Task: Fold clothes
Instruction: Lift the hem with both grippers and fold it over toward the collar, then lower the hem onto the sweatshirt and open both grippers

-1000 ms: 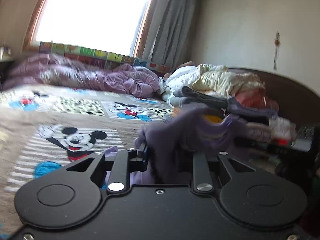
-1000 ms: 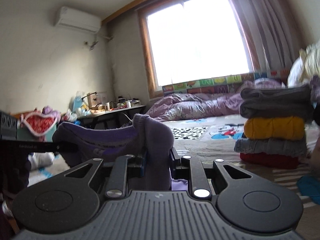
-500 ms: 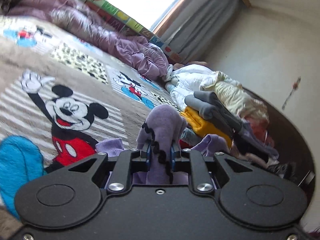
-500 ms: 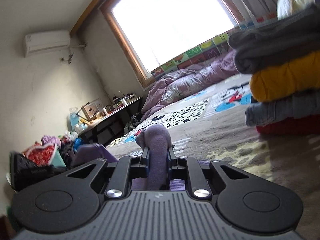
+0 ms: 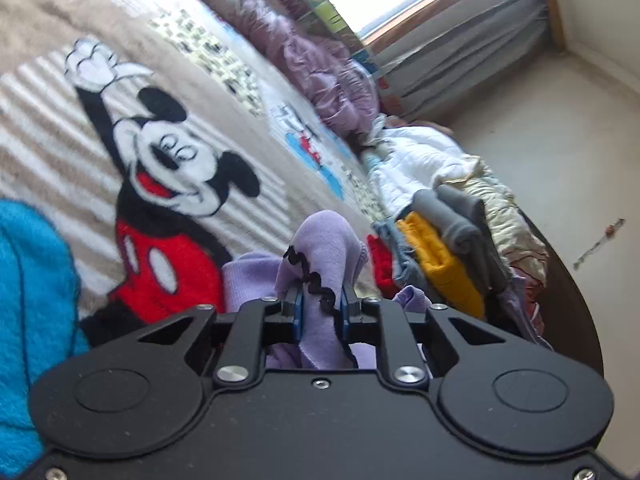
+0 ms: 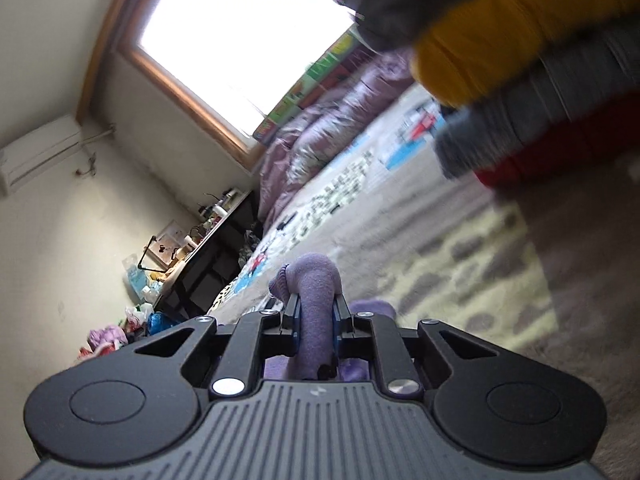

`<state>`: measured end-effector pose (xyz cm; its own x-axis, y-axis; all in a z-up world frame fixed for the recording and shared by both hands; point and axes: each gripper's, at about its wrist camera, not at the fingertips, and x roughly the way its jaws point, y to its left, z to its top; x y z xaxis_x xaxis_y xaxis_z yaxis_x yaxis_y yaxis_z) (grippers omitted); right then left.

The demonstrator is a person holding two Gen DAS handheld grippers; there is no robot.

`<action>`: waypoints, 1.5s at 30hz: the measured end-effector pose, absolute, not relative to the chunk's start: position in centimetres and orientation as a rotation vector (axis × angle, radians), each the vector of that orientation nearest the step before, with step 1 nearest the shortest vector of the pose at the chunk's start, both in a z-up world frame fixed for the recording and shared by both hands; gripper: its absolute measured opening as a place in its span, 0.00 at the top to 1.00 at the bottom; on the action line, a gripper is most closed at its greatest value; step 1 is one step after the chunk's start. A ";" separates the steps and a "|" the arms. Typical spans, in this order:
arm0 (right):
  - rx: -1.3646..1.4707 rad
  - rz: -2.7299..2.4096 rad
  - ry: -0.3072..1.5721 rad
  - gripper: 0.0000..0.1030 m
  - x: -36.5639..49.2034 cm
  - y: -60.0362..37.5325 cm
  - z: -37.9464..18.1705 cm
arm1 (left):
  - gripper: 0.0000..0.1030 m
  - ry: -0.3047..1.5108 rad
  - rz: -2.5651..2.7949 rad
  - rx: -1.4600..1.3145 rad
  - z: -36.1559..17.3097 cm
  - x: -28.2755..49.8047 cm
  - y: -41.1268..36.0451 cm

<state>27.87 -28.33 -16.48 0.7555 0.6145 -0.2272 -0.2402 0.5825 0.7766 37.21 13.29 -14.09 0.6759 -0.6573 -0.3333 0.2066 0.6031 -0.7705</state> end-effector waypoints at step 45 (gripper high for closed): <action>0.587 0.654 0.397 0.85 24.7 -27.5 -12.4 | 0.91 0.457 -0.573 -0.492 -10.0 33.0 11.9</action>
